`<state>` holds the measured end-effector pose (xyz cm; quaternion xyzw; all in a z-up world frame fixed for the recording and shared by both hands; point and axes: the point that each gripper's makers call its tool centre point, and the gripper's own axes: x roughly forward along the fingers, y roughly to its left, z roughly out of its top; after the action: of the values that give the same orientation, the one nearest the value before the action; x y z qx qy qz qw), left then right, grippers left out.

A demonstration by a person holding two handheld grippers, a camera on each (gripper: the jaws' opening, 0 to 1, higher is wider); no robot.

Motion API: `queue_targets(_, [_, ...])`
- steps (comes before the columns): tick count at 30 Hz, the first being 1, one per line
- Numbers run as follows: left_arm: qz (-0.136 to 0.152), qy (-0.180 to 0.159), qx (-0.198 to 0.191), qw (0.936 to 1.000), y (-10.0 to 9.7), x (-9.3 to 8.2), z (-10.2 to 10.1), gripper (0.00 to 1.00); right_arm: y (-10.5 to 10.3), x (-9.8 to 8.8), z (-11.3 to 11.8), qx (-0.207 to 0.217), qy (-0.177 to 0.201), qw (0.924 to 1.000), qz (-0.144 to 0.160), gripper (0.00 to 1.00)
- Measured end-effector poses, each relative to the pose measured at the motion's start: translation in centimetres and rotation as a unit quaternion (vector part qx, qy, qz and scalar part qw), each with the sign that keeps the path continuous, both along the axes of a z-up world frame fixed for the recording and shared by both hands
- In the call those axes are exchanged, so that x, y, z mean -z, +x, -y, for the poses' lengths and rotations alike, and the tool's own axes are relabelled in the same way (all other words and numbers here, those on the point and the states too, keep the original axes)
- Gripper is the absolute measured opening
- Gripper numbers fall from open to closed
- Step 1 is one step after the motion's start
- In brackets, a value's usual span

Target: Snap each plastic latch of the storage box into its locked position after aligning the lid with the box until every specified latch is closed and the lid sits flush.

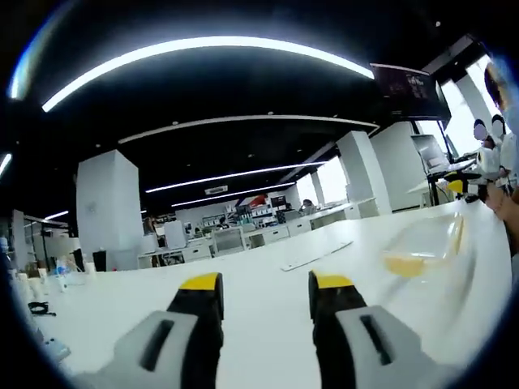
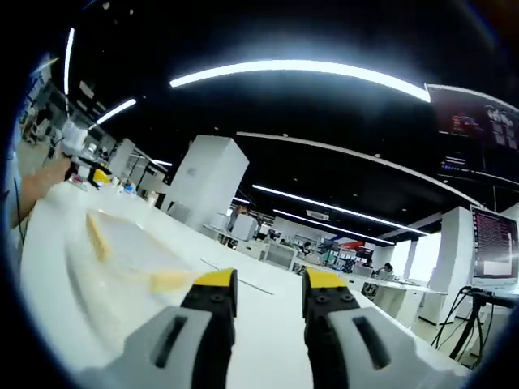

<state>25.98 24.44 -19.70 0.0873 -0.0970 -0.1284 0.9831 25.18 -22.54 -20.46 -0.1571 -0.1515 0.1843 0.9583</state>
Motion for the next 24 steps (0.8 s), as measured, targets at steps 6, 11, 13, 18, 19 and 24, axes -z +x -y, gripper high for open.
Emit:
queue_targets(6, [-0.01, 0.009, -0.034, 0.9993, -0.2, 1.6, -2.0, 0.42, 0.2, -0.1, 1.4, 0.015, 0.035, 0.9993, 0.0, 0.31])
queue_targets(11, [0.005, -0.014, -0.046, 0.9988, -0.6, 1.2, -2.9, 0.42, 0.5, 0.5, 1.3, 0.012, 0.033, 0.9993, -0.014, 0.31])
queue_targets(13, [0.014, -0.02, -0.048, 0.9985, -0.8, 1.0, -2.9, 0.42, 0.6, 0.8, 1.1, 0.011, 0.03, 0.9993, -0.018, 0.31])
queue_targets(18, [0.02, -0.018, -0.064, 0.9976, -0.8, 0.8, -3.5, 0.42, 0.8, 1.1, 1.0, 0.015, 0.018, 0.9995, -0.022, 0.31])
queue_targets(19, [0.021, -0.018, -0.065, 0.9975, -0.8, 0.8, -3.7, 0.42, 0.8, 1.1, 0.9, 0.015, 0.017, 0.9995, -0.022, 0.31])
queue_targets(24, [0.025, -0.021, -0.071, 0.9969, -0.7, 0.7, -4.1, 0.43, 1.2, 1.5, 0.8, 0.017, 0.009, 0.9994, -0.029, 0.31])
